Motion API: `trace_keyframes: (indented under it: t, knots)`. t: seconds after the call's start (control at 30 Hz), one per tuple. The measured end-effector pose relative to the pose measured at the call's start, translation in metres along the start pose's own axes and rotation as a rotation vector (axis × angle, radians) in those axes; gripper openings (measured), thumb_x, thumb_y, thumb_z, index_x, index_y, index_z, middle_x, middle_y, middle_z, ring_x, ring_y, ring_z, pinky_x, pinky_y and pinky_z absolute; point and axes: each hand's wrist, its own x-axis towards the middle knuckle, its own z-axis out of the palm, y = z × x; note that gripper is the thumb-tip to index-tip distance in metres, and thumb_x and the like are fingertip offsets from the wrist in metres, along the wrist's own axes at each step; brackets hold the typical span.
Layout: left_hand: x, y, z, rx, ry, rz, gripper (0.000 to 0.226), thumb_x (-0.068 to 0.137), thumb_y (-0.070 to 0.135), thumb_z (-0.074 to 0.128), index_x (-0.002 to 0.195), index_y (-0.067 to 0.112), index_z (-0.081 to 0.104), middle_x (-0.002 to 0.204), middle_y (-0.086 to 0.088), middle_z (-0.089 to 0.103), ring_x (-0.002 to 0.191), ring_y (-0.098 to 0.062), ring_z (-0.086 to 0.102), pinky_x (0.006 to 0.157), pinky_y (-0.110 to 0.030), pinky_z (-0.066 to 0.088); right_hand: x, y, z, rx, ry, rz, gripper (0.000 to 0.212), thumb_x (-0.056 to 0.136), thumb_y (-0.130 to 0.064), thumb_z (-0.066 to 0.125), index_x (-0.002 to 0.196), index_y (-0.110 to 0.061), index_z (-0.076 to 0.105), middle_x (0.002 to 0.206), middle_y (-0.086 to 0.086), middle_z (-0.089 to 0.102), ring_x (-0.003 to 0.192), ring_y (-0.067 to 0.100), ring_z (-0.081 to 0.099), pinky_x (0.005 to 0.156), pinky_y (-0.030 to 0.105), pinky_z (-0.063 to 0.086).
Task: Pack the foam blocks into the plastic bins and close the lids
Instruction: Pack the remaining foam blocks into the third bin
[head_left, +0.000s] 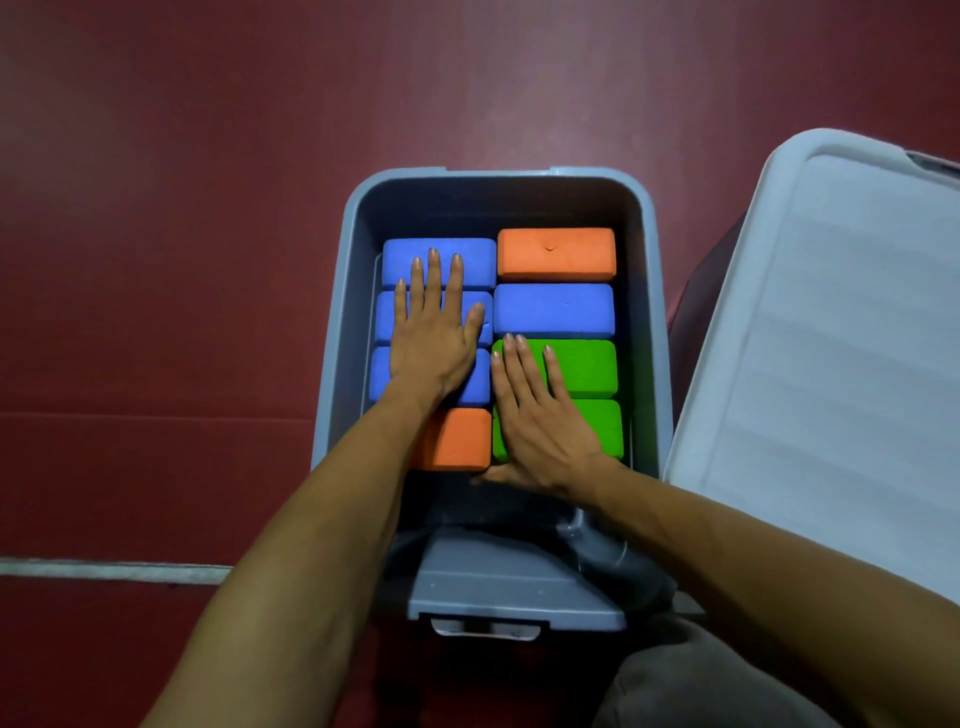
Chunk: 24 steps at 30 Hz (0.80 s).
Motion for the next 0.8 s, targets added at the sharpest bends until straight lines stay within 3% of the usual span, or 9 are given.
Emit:
trace_keyframes:
  t: [0.17,0.47,0.8]
  knots:
    - [-0.003,0.001,0.002,0.012,0.010,-0.008,0.066,0.105,0.053,0.011,0.160,0.020,-0.004,0.167,-0.010,-0.006,0.154,-0.027,-0.008,0.124,-0.049,0.003,0.002,0.006,-0.003,0.039,-0.001,-0.015,0.148,0.063,-0.102,0.030,0.154,0.011,0.001,0.162,0.032,-0.006,0.151,0.043,-0.012,0.119,0.063,0.005]
    - [0.017,0.001,0.001,0.020,0.033,-0.020,0.066,0.104,0.054,0.012,0.160,0.021,0.000,0.168,-0.008,-0.002,0.154,-0.026,-0.005,0.124,-0.049,0.006,0.006,0.002,-0.007,0.088,0.042,0.002,0.122,0.083,-0.085,0.025,0.154,0.011,0.001,0.161,0.034,-0.008,0.151,0.044,-0.013,0.118,0.064,0.005]
    - [0.011,0.006,0.000,0.042,0.050,-0.043,0.065,0.106,0.053,0.013,0.160,0.021,-0.001,0.168,-0.007,-0.002,0.154,-0.025,-0.005,0.124,-0.049,0.009,0.005,0.003,-0.004,0.115,0.060,-0.002,0.122,0.083,-0.088,0.020,0.155,0.010,0.001,0.161,0.032,-0.007,0.151,0.043,-0.013,0.118,0.063,0.004]
